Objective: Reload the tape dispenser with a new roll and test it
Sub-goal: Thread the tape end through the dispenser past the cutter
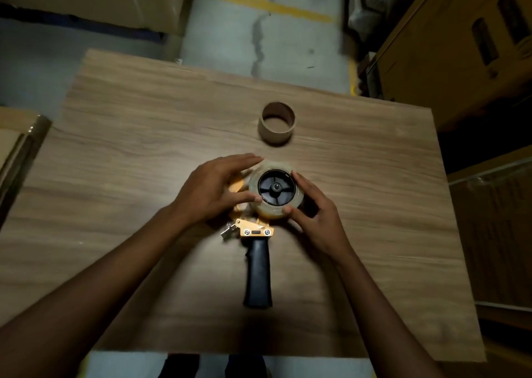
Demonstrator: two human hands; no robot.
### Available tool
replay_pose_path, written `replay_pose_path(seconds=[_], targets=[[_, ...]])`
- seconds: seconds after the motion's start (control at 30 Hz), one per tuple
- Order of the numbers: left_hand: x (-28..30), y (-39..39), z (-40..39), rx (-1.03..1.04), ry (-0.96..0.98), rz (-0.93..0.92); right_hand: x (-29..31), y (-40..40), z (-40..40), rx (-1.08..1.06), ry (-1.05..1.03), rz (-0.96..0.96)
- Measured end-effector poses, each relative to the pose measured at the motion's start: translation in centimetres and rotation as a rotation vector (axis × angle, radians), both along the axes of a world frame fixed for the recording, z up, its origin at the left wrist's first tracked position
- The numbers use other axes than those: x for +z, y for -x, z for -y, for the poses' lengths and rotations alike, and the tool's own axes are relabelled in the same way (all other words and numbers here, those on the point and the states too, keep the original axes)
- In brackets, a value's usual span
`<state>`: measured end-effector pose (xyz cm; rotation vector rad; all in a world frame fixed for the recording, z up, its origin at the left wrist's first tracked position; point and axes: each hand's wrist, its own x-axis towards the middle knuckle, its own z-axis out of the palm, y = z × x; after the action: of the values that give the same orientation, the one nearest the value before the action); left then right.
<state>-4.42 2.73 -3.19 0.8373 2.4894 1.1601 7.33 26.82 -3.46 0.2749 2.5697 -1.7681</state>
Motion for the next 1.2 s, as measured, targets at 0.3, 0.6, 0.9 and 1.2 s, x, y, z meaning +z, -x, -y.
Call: replay_pose_path(seconds=[0.3,0.6,0.9,1.2], targets=[[-1.0,-4.9,3.3,0.28,-0.245,0.136,0.1,-0.1,0.8,-0.029,0.043,0.012],[-2.0,-7.6,5.5,0.521,-0.24,0.272,0.0,-0.1,1.0,0.023,-0.046,-0.015],[-2.7,-7.0,4.1,0.404,-0.092,0.404,0.5,0.7,2.0,0.039,-0.023,0.001],[-2.3,-5.7,3.7,0.27,-0.011,0.682,0.1,0.9,2.3,0.023,-0.045,-0.014]])
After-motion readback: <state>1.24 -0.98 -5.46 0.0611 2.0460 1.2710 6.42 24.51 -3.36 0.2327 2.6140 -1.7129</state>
